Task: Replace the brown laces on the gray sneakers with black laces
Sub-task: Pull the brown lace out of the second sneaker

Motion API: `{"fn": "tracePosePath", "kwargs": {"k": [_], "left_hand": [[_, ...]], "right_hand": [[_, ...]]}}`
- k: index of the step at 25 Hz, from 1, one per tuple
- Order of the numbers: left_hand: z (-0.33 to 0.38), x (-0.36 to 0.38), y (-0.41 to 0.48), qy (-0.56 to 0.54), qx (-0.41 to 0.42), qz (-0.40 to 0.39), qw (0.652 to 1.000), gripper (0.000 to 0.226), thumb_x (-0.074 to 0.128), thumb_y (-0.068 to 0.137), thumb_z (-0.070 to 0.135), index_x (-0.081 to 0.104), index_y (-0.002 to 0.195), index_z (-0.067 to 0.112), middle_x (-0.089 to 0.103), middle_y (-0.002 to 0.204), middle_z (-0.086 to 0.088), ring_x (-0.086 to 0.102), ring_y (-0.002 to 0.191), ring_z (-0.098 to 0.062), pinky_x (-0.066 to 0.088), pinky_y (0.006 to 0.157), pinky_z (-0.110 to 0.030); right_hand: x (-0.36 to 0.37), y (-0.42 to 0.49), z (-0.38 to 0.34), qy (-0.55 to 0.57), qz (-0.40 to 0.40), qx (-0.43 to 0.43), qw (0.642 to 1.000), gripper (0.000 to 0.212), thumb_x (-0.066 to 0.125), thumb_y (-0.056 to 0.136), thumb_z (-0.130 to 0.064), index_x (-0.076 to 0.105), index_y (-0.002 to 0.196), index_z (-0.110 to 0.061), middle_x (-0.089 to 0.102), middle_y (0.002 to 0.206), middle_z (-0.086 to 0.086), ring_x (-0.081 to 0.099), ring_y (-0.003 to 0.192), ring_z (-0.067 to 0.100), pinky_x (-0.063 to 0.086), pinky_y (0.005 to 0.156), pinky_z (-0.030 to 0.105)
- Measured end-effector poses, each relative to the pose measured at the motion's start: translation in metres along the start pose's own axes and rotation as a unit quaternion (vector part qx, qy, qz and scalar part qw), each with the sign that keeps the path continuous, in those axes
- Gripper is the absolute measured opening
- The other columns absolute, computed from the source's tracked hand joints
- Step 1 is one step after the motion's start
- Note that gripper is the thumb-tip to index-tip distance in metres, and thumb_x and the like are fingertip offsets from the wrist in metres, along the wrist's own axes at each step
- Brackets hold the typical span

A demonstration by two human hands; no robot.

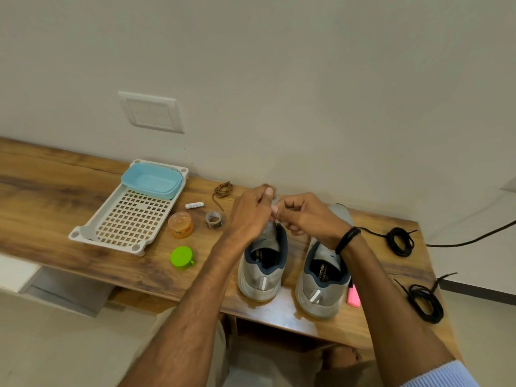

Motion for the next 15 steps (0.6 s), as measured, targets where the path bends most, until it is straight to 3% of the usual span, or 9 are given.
{"fn": "tracePosePath", "kwargs": {"k": [2, 4, 8, 11, 13, 15], "left_hand": [[0.001, 0.004, -0.002, -0.079, -0.046, -0.079, 0.993, 0.031, 0.046, 0.094, 0.023, 0.071, 0.079, 0.01, 0.07, 0.072, -0.009, 0.063, 0.065, -0.024, 0.047, 0.062, -0.031], [0.002, 0.008, 0.0, -0.204, -0.078, -0.108, 0.97, 0.031, 0.045, 0.088, 0.024, 0.067, 0.077, 0.006, 0.062, 0.069, -0.016, 0.054, 0.055, -0.023, 0.041, 0.055, -0.033], [0.001, 0.012, 0.002, -0.247, -0.103, -0.114, 0.957, 0.025, 0.038, 0.093, 0.017, 0.054, 0.074, 0.013, 0.044, 0.06, 0.001, 0.039, 0.05, -0.013, 0.034, 0.052, -0.031], [0.003, 0.009, 0.0, -0.264, -0.119, -0.119, 0.95, 0.032, 0.033, 0.094, 0.016, 0.042, 0.064, 0.016, 0.035, 0.052, 0.002, 0.032, 0.048, -0.014, 0.031, 0.052, -0.031], [0.004, 0.008, 0.0, -0.292, -0.136, -0.117, 0.939, 0.036, 0.03, 0.094, 0.016, 0.036, 0.059, 0.018, 0.032, 0.049, 0.0, 0.029, 0.046, -0.015, 0.028, 0.051, -0.031], [0.003, 0.008, 0.0, -0.319, -0.146, -0.108, 0.93, 0.035, 0.031, 0.094, 0.016, 0.034, 0.059, 0.019, 0.029, 0.05, 0.001, 0.027, 0.045, -0.014, 0.027, 0.049, -0.031]], "right_hand": [[-0.008, 0.002, -0.002, 0.053, 0.094, -0.015, 0.994, 0.033, 0.06, 0.095, -0.034, 0.07, 0.079, -0.006, 0.05, 0.06, 0.004, 0.035, 0.048, 0.009, 0.029, 0.046, 0.022], [-0.01, 0.004, 0.002, 0.072, 0.157, -0.025, 0.985, 0.036, 0.06, 0.095, -0.036, 0.069, 0.079, -0.005, 0.054, 0.064, 0.011, 0.04, 0.052, 0.014, 0.032, 0.047, 0.025], [-0.004, 0.007, 0.002, 0.025, 0.2, -0.041, 0.979, 0.035, 0.067, 0.089, -0.039, 0.073, 0.077, -0.007, 0.066, 0.068, 0.008, 0.055, 0.061, 0.012, 0.045, 0.058, 0.025], [-0.007, 0.008, 0.004, -0.029, 0.248, -0.042, 0.967, 0.029, 0.072, 0.083, -0.045, 0.073, 0.073, -0.018, 0.071, 0.071, -0.001, 0.066, 0.063, 0.011, 0.05, 0.061, 0.025], [-0.008, 0.008, 0.008, -0.059, 0.248, -0.042, 0.966, 0.018, 0.072, 0.085, -0.04, 0.075, 0.081, -0.022, 0.072, 0.075, -0.007, 0.07, 0.068, 0.012, 0.05, 0.062, 0.023], [-0.005, 0.009, 0.009, -0.03, 0.191, -0.06, 0.979, 0.012, 0.069, 0.091, -0.021, 0.076, 0.099, -0.017, 0.075, 0.089, -0.002, 0.072, 0.082, 0.012, 0.051, 0.072, 0.021]]}}
Point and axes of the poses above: each hand's wrist, its own y-axis towards the middle knuckle, its own x-axis out of the palm, z = x × y, the point moved 2 cm from there along y, towards the middle knuckle
